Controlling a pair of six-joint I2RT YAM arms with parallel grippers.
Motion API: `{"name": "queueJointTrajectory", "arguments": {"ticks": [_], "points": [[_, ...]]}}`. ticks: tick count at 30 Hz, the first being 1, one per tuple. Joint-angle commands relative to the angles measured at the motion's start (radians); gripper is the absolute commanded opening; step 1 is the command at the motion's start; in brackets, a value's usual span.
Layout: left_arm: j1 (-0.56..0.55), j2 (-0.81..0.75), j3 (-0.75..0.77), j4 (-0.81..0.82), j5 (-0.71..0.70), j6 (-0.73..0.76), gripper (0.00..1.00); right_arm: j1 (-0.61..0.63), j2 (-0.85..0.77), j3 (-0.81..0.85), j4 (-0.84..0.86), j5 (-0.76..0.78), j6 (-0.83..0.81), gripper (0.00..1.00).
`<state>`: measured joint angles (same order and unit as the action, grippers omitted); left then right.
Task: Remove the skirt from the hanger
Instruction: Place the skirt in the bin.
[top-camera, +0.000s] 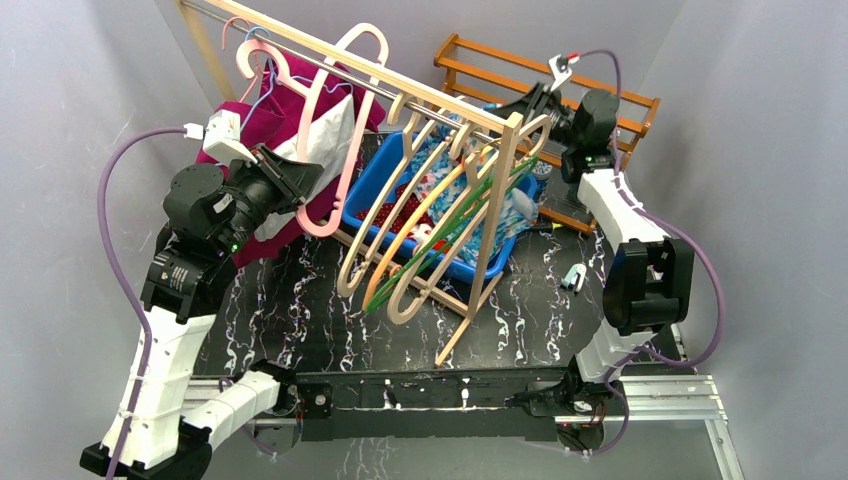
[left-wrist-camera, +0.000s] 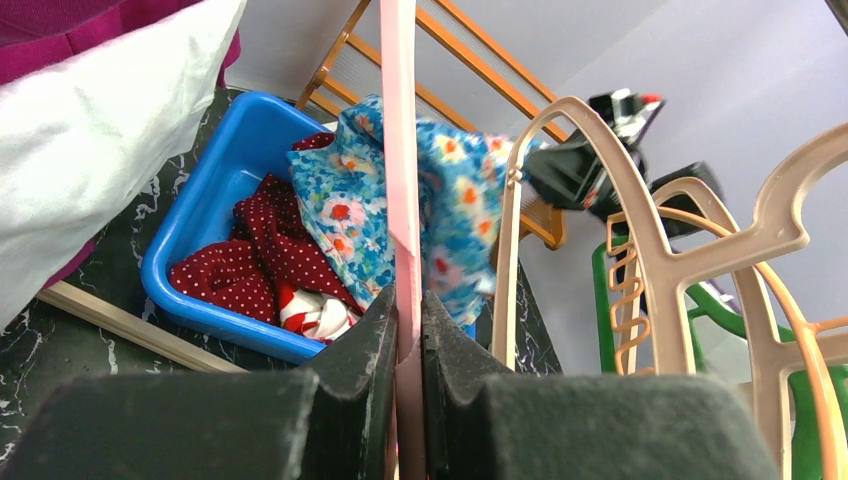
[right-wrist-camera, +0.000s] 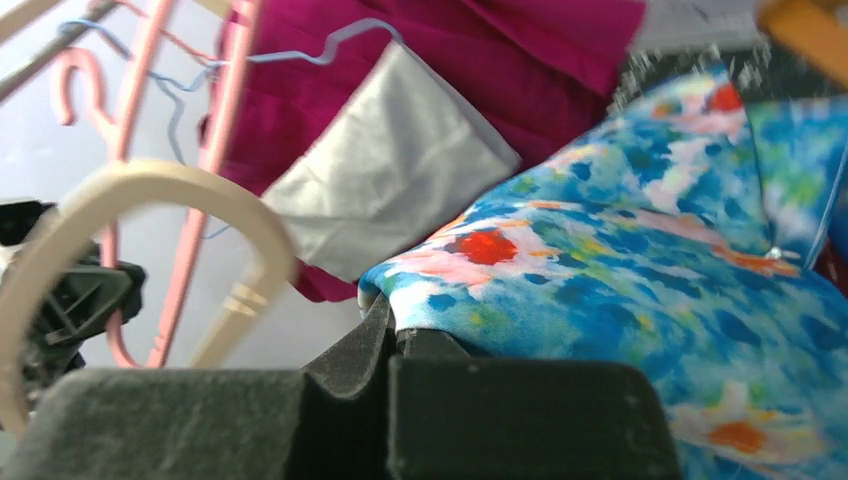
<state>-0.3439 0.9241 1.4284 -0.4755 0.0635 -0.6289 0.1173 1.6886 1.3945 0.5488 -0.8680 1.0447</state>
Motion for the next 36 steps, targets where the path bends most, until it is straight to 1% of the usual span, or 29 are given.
{"name": "queueJointTrajectory", "arguments": {"ticks": [1,7,10,13,16,19,23,24,25,26,27,28,29,31,32,33,34,36], "points": [[0.005,-0.022,-0.004,0.047,0.01,-0.002,0.0,-0.029,-0.084,-0.172,0.051,0.026,-0.038,0.0],[0.004,-0.013,0.008,0.046,0.031,-0.005,0.0,-0.06,-0.143,-0.296,-0.123,0.064,-0.22,0.0],[0.005,-0.002,0.038,0.04,0.05,0.016,0.0,0.006,-0.144,-0.326,-0.199,0.13,-0.305,0.0],[0.005,-0.002,0.052,0.028,0.057,0.067,0.0,0.111,-0.098,-0.364,-0.163,0.215,-0.326,0.0],[0.005,-0.01,0.066,-0.017,0.052,0.127,0.0,0.167,-0.024,-0.403,-0.072,0.285,-0.284,0.0],[0.004,-0.037,0.071,-0.062,0.028,0.167,0.0,0.219,0.039,-0.445,-0.022,0.35,-0.265,0.0],[0.004,-0.07,0.053,-0.098,0.007,0.181,0.0,0.238,0.087,-0.503,0.047,0.325,-0.235,0.0],[0.004,-0.075,0.044,-0.101,0.01,0.185,0.0,0.237,0.082,-0.509,0.047,0.292,-0.232,0.0],[0.004,-0.074,0.04,-0.105,0.018,0.195,0.0,0.223,0.017,-0.514,0.01,0.257,-0.251,0.0],[0.004,-0.071,0.047,-0.113,0.015,0.205,0.0,0.201,-0.043,-0.522,-0.023,0.239,-0.257,0.12],[0.004,-0.069,0.056,-0.114,0.004,0.215,0.0,0.166,-0.117,-0.526,-0.07,0.212,-0.267,0.21],[0.005,-0.063,0.078,-0.121,-0.008,0.233,0.0,0.111,-0.215,-0.5,-0.247,0.228,-0.34,0.35],[0.005,-0.057,0.089,-0.13,-0.009,0.242,0.0,0.081,-0.248,-0.484,-0.326,0.234,-0.375,0.5],[0.005,-0.056,0.088,-0.13,-0.009,0.235,0.0,0.012,-0.258,-0.459,-0.343,0.212,-0.373,0.62],[0.005,-0.057,0.084,-0.13,0.002,0.226,0.0,-0.022,-0.232,-0.422,-0.337,0.201,-0.361,0.66],[0.004,-0.055,0.083,-0.133,0.011,0.222,0.0,-0.045,-0.193,-0.378,-0.321,0.187,-0.346,0.66],[0.005,-0.05,0.091,-0.15,0.029,0.219,0.0,-0.047,-0.152,-0.31,-0.287,0.206,-0.334,0.66],[0.005,-0.036,0.102,-0.174,0.061,0.217,0.0,-0.044,-0.057,-0.235,-0.24,0.221,-0.314,0.58]]}}
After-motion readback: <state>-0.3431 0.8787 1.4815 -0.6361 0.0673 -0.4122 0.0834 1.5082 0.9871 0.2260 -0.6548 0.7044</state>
